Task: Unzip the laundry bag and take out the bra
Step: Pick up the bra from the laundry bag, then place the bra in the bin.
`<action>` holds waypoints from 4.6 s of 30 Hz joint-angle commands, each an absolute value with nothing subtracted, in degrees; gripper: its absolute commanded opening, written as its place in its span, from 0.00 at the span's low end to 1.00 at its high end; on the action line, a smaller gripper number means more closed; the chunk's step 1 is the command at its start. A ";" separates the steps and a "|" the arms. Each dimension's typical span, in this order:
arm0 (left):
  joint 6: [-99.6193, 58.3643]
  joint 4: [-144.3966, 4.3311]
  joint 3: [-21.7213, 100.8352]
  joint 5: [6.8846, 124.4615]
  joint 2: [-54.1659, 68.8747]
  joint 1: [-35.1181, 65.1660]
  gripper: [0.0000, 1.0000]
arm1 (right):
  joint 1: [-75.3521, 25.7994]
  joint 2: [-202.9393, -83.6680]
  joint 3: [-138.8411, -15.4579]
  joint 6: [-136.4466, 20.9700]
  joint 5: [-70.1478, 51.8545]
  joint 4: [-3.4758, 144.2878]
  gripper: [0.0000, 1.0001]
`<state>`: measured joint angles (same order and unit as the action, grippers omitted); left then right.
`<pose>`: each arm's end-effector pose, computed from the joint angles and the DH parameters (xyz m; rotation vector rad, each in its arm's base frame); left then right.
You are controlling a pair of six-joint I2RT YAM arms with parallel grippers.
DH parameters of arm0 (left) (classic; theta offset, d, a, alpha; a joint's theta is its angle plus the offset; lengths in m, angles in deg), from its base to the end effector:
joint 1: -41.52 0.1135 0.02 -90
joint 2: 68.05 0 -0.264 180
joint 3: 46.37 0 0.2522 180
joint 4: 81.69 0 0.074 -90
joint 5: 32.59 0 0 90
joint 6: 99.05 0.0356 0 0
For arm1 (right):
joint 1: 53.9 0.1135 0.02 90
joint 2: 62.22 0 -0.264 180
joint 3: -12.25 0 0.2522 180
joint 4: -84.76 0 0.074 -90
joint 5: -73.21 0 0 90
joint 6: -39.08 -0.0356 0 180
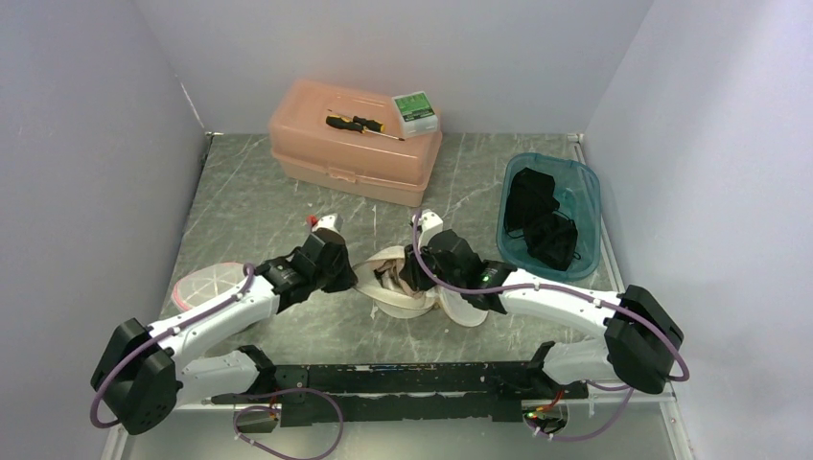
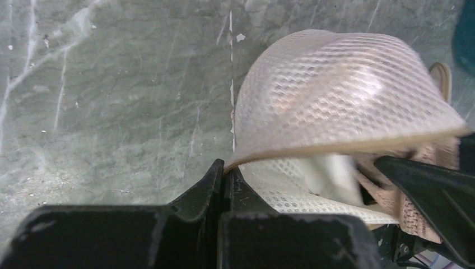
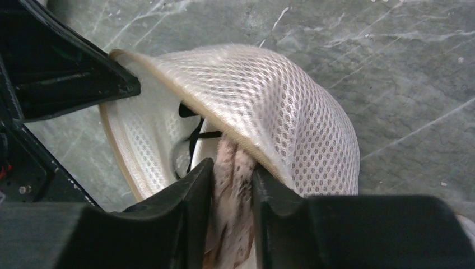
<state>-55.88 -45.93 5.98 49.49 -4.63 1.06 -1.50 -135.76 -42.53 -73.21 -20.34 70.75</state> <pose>0.1737 -0.1417 0.2215 -0.2031 2.4428 -0.5463 0.1702 0.2174 0.2263 -0.5411 2.1562 0.6808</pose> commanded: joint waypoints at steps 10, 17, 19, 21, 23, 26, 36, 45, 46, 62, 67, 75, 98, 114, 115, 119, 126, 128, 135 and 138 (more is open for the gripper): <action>-56.48 -49.88 5.32 52.87 -3.72 1.11 0.03 | -2.05 -136.83 -44.57 -75.24 -19.78 73.25 0.48; -56.71 -50.34 5.02 53.36 -3.63 1.14 0.03 | -1.98 -138.28 -46.08 -75.08 -17.99 72.38 0.65; -56.70 -50.35 5.01 53.37 -3.63 1.11 0.03 | -1.88 -137.81 -46.29 -75.17 -17.77 72.24 0.66; -56.76 -50.43 5.01 53.43 -3.59 1.09 0.03 | -1.65 -136.91 -46.45 -75.35 -18.11 72.05 0.67; -56.76 -50.44 5.01 53.60 -3.49 1.12 0.03 | -1.26 -135.55 -46.70 -75.38 -18.91 71.87 0.67; -56.78 -50.44 5.00 53.60 -3.50 1.13 0.03 | 0.05 -135.32 -49.57 -74.59 -20.53 68.53 0.67; -57.04 -50.62 5.07 54.14 -3.19 1.10 0.03 | 2.81 -145.57 -61.95 -74.30 -28.76 50.12 0.60; -56.99 -50.61 5.27 54.12 -3.46 1.10 0.03 | 4.17 -149.02 -62.86 -74.85 -28.63 48.22 0.61; -57.00 -50.66 5.29 54.23 -3.52 1.14 0.03 | 4.20 -149.44 -62.86 -74.77 -28.42 48.22 0.60; -57.14 -50.15 4.91 53.99 -3.91 1.10 0.03 | 4.34 -136.25 -55.36 -69.01 -25.73 59.50 0.00; -57.46 -50.09 5.33 53.62 -3.38 1.10 0.03 | 4.32 -129.06 -51.26 -62.60 -16.16 61.76 0.00; -57.75 -49.35 6.50 53.49 -3.47 1.12 0.03 | 3.85 -123.77 -49.78 -58.65 -5.88 59.21 0.00; -57.21 -49.21 11.67 54.33 -1.88 1.10 0.03 | -4.64 -110.81 -48.43 -67.53 14.87 70.76 0.00; -57.60 -48.17 12.36 54.61 -3.14 1.15 0.03 | -8.03 -105.46 -60.37 -66.10 11.85 63.82 0.00; -57.56 -48.03 12.45 54.61 -3.30 1.12 0.03 | -8.02 -104.79 -61.22 -65.24 8.72 62.89 0.00; -57.32 -47.11 12.64 54.28 -3.99 1.10 0.03 | -8.02 -103.28 -64.18 -63.53 -9.40 59.58 0.00; -57.73 -46.53 11.22 53.18 -5.91 1.10 0.07 | -8.07 -108.11 -70.68 -59.81 -51.05 51.03 0.00; -57.83 -46.72 10.79 53.04 -6.42 1.12 0.11 | -8.11 -110.86 -71.14 -57.26 -62.13 50.62 0.00; -57.03 -47.59 11.09 53.67 -6.97 1.09 0.30 | -15.32 -118.43 -68.95 -47.77 -77.76 58.93 0.00; -56.51 -47.21 11.71 53.32 -6.83 1.09 0.49 | -23.60 -122.85 -71.12 -52.29 -74.63 56.16 0.00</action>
<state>-56.71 -46.24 10.87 53.58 -5.81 1.06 -15.71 -119.85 -68.52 -51.98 -68.88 54.58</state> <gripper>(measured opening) 0.399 0.059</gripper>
